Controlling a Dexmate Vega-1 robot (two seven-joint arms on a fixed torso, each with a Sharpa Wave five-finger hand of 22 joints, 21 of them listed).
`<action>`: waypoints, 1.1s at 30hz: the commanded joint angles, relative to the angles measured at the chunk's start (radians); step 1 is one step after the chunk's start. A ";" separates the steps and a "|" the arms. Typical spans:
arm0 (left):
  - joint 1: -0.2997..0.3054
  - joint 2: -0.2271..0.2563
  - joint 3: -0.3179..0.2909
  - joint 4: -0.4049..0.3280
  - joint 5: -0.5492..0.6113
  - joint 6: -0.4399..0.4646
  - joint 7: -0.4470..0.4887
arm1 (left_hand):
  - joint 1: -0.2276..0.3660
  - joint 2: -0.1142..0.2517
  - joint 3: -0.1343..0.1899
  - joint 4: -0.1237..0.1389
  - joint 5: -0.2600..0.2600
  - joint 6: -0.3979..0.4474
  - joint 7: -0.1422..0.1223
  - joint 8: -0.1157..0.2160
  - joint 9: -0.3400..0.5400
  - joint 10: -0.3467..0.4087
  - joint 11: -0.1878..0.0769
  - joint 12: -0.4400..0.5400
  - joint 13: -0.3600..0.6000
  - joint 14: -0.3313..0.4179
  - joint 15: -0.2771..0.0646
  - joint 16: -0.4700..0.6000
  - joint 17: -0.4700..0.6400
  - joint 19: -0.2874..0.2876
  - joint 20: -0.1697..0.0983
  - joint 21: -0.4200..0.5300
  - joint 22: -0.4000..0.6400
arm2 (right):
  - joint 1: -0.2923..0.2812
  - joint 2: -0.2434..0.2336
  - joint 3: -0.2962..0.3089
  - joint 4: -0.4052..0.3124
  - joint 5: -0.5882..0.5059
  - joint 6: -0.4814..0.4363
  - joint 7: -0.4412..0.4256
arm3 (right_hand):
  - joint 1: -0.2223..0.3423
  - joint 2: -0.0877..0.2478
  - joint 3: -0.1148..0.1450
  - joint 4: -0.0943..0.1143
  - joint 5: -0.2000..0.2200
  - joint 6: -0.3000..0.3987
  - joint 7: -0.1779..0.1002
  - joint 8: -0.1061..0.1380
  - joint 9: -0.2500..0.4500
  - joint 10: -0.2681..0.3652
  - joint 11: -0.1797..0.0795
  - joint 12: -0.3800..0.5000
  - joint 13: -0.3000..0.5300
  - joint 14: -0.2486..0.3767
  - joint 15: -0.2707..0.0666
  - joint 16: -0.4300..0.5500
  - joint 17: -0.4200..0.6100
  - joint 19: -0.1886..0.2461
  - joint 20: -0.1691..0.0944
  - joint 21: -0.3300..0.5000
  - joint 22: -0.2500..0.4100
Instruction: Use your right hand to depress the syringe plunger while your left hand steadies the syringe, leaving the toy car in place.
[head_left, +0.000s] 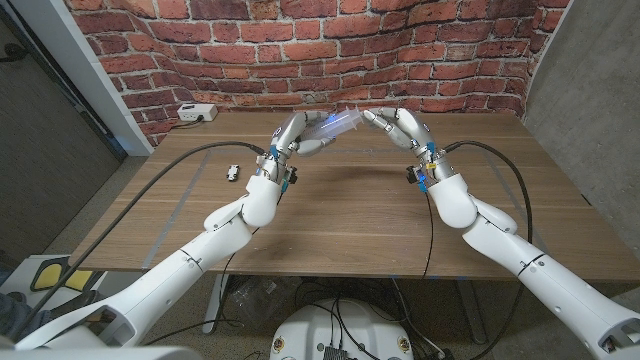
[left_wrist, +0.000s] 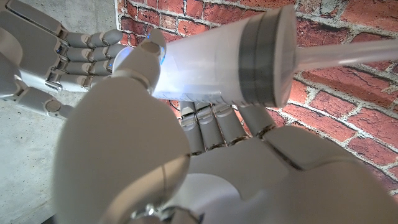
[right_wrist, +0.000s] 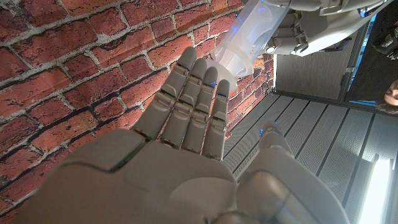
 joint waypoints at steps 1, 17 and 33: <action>0.010 0.006 -0.006 -0.009 0.000 0.005 0.005 | 0.038 0.096 0.106 0.095 0.004 0.076 0.004 0.005 0.006 0.057 -0.048 0.003 0.002 0.042 -0.059 0.007 0.002 -0.001 -0.004 0.007 0.002 | -0.012 0.002 0.011 -0.011 -0.007 -0.009 -0.020 | 0.003 0.005 0.008 -0.002 -0.003 -0.011 0.002 -0.002 0.002 -0.008 -0.003 -0.002 0.003 -0.008 0.005 -0.004 0.003 -0.005 0.002 -0.006 0.003; 0.027 0.013 -0.015 -0.029 0.004 0.014 0.012 | 0.037 0.096 0.109 0.094 0.005 0.078 0.003 0.004 0.006 0.057 -0.049 0.003 0.002 0.044 -0.062 0.007 0.002 -0.002 -0.004 0.009 0.001 | -0.034 -0.001 0.027 -0.028 -0.014 -0.017 -0.046 | 0.008 -0.002 0.009 -0.006 -0.004 -0.043 0.007 -0.010 0.003 -0.038 0.001 -0.015 0.003 -0.039 0.014 -0.012 0.003 -0.028 0.010 -0.019 0.002; 0.065 0.043 -0.054 -0.067 0.008 0.045 0.035 | 0.035 0.095 0.111 0.095 0.005 0.078 0.005 0.003 0.006 0.058 -0.050 0.002 0.002 0.044 -0.058 0.007 0.002 -0.003 -0.004 0.011 0.002 | -0.065 -0.008 0.063 -0.088 0.043 -0.117 -0.003 | 0.010 -0.012 0.009 -0.008 -0.005 -0.146 0.015 -0.021 0.005 -0.124 0.055 -0.033 0.005 -0.124 0.057 -0.019 0.005 -0.085 0.037 -0.044 0.001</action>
